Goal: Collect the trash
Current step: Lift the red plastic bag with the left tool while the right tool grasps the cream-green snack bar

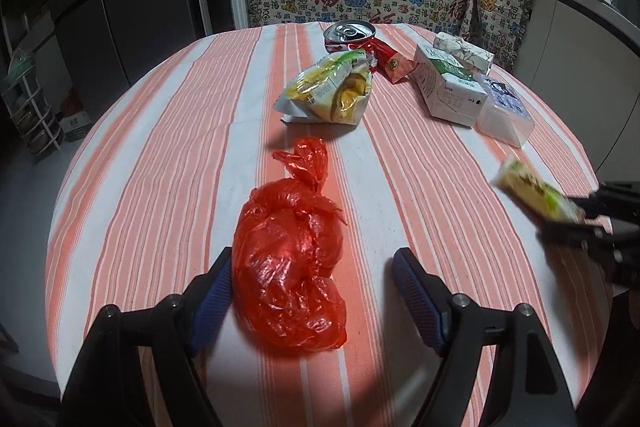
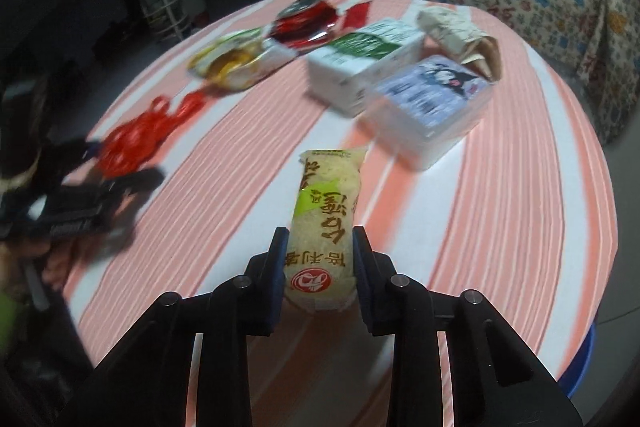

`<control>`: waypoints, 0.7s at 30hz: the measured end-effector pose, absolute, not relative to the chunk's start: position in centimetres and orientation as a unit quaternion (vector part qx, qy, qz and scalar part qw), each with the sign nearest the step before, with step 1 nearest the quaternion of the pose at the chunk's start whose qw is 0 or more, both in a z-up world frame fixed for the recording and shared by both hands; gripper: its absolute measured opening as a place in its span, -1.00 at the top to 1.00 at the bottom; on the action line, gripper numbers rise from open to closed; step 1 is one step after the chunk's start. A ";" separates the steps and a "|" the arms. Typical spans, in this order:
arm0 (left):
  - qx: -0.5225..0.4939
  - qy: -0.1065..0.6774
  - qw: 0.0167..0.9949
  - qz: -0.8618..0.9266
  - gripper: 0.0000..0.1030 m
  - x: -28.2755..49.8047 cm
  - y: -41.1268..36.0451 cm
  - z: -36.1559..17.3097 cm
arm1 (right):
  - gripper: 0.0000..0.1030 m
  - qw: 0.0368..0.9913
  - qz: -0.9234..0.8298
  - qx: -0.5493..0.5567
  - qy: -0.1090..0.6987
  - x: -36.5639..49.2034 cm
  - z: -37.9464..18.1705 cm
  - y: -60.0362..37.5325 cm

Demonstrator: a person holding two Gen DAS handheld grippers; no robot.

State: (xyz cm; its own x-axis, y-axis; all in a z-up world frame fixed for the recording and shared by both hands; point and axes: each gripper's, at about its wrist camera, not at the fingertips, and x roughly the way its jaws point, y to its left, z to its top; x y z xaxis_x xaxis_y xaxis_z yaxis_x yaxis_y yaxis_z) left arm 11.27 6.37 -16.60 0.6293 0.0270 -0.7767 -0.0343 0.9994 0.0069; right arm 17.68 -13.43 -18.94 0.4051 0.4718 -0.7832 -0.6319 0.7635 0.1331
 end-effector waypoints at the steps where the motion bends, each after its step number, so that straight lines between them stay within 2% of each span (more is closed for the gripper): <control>1: -0.005 0.430 0.903 0.017 -0.55 11.2 6.3 -16.6 | 0.33 0.829 0.340 -0.096 0.434 17.0 -18.9 -13.3; 4: -0.006 0.431 0.902 0.012 -0.55 11.0 6.4 -16.5 | 0.15 0.823 0.352 -0.094 0.435 16.7 -18.9 -13.4; 8: -0.034 0.430 0.902 -0.018 -0.55 10.6 7.6 -16.1 | -0.28 0.823 0.353 -0.089 0.435 17.2 -18.6 -13.8; 18: -0.023 0.457 0.889 -0.038 -0.53 11.5 7.8 -15.2 | -0.32 0.824 0.351 -0.078 0.438 18.5 -17.9 -12.1; 19: -0.018 0.461 0.887 -0.034 -0.51 11.7 7.7 -15.3 | -0.20 0.823 0.346 -0.077 0.444 18.7 -18.0 -12.1; 20: -0.014 0.462 0.886 -0.031 -0.23 11.7 7.7 -15.4 | 0.30 0.822 0.341 -0.076 0.449 18.9 -18.1 -12.1; 21: -0.010 0.466 0.884 -0.028 0.19 11.8 7.6 -15.5 | 0.58 0.823 0.334 -0.076 0.454 19.0 -18.2 -12.2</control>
State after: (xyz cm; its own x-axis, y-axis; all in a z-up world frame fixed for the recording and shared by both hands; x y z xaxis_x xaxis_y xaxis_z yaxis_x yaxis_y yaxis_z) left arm 11.77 7.63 -15.50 0.5645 -0.0579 -0.8234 0.0398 0.9983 -0.0429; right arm 19.00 -12.18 -18.16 0.3651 0.4805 -0.7974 -0.6186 0.7653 0.1780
